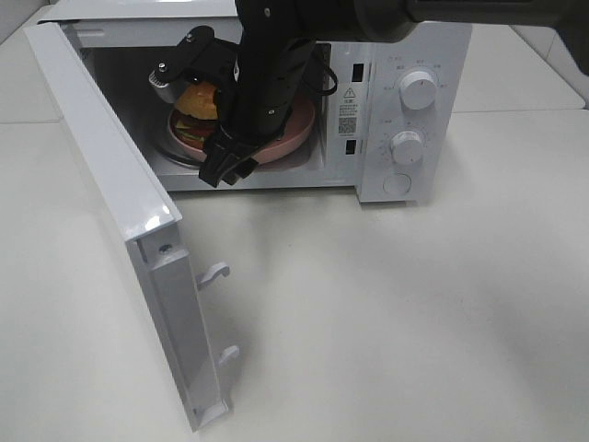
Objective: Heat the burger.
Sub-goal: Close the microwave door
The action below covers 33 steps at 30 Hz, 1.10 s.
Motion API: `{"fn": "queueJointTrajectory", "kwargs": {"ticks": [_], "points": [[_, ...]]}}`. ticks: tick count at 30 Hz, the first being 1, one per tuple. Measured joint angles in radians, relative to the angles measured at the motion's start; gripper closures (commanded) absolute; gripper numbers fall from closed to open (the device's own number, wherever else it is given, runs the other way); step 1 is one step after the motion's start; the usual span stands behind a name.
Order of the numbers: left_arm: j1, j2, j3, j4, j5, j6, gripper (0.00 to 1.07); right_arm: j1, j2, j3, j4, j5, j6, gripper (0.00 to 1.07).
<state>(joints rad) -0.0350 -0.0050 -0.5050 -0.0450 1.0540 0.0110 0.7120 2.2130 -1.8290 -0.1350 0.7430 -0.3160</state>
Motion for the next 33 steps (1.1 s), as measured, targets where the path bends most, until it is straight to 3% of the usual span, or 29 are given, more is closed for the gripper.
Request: {"fn": "queueJointTrajectory", "kwargs": {"ticks": [13,33], "points": [[0.0,0.0,0.0,0.0,0.0,0.0,1.06,0.0,-0.002,0.0,0.0,0.077,0.215,0.47],[0.0,0.0,0.0,0.0,0.0,0.0,1.06,0.0,-0.04,0.0,0.002,0.277,0.355,0.47]]}}
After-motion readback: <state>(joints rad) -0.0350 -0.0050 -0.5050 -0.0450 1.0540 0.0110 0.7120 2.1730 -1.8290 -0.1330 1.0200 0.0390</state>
